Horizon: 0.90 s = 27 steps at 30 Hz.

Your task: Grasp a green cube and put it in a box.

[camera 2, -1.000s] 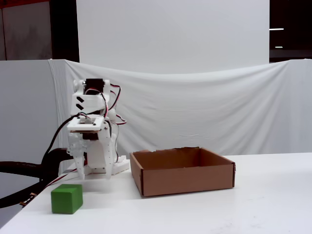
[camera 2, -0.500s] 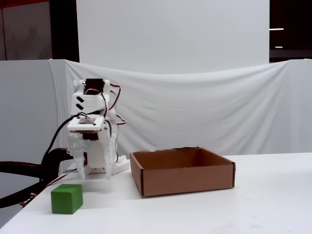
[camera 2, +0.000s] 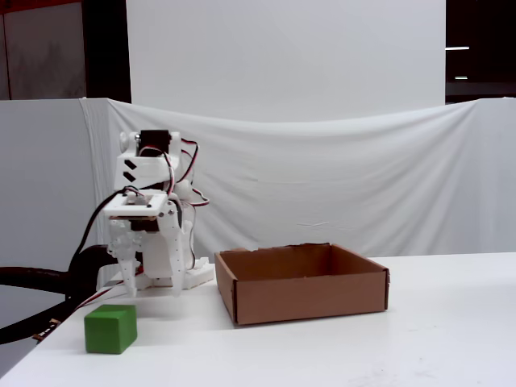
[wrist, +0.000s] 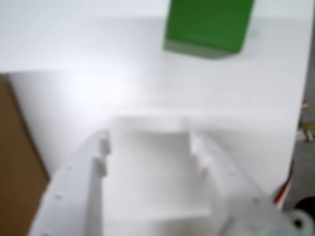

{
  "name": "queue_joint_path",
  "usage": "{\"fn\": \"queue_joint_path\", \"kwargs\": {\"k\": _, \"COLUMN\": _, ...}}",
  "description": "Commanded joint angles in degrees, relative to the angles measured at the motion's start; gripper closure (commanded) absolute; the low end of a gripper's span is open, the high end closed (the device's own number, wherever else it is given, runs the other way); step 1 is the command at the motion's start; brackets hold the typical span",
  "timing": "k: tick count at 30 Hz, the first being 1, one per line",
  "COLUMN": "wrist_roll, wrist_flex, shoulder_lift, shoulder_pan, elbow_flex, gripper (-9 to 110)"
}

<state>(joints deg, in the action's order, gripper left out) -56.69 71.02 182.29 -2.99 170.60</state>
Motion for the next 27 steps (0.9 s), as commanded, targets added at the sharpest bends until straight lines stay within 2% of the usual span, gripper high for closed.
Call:
{"fn": "queue_joint_path", "kwargs": {"k": 1, "wrist_roll": 0.18, "wrist_flex": -1.05, "shoulder_lift": -1.23, "shoulder_pan": -0.62, "elbow_flex": -1.41, "gripper": 79}}
{"fn": "queue_joint_path", "kwargs": {"k": 17, "wrist_roll": -2.2, "wrist_flex": -0.7, "shoulder_lift": -43.42, "shoulder_pan": 9.05, "elbow_flex": -41.4, "gripper": 68}}
{"fn": "queue_joint_path", "kwargs": {"k": 27, "wrist_roll": -4.57, "wrist_flex": -10.99, "shoulder_lift": -54.32, "shoulder_pan": 11.69, "elbow_flex": -44.82, "gripper": 68}}
